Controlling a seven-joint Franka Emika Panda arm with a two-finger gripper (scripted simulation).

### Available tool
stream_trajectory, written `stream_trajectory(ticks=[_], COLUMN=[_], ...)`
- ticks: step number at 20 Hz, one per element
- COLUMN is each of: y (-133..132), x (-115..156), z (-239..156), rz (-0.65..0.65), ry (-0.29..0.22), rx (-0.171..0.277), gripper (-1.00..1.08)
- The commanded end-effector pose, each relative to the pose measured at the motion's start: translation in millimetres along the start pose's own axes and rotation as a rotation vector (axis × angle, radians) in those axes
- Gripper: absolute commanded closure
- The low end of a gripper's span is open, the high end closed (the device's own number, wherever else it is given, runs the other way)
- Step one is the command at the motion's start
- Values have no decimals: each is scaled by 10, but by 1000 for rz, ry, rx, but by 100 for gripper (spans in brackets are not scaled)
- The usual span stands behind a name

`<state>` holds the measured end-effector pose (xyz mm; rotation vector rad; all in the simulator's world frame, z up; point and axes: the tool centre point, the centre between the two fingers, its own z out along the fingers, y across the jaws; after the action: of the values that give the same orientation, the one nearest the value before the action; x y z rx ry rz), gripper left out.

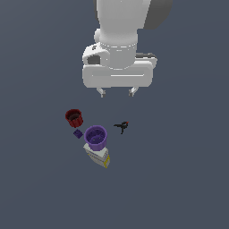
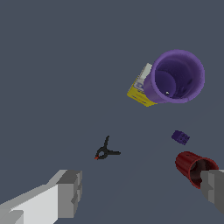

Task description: Pick up a designated object from a clutter of objects.

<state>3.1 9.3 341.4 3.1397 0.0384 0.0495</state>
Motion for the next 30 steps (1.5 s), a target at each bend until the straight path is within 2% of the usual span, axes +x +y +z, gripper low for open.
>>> stream_trajectory(ticks=[1,11,16,22,30], y=[0,83,149,330,748], x=[0,19,87,257,559], z=[0,-17,38,184,498], rz=[0,8,68,221,529], ry=[0,1,4,8,15], rx=[0,9,26,69,144], gripper=[-20,-20,-20,-20,-20])
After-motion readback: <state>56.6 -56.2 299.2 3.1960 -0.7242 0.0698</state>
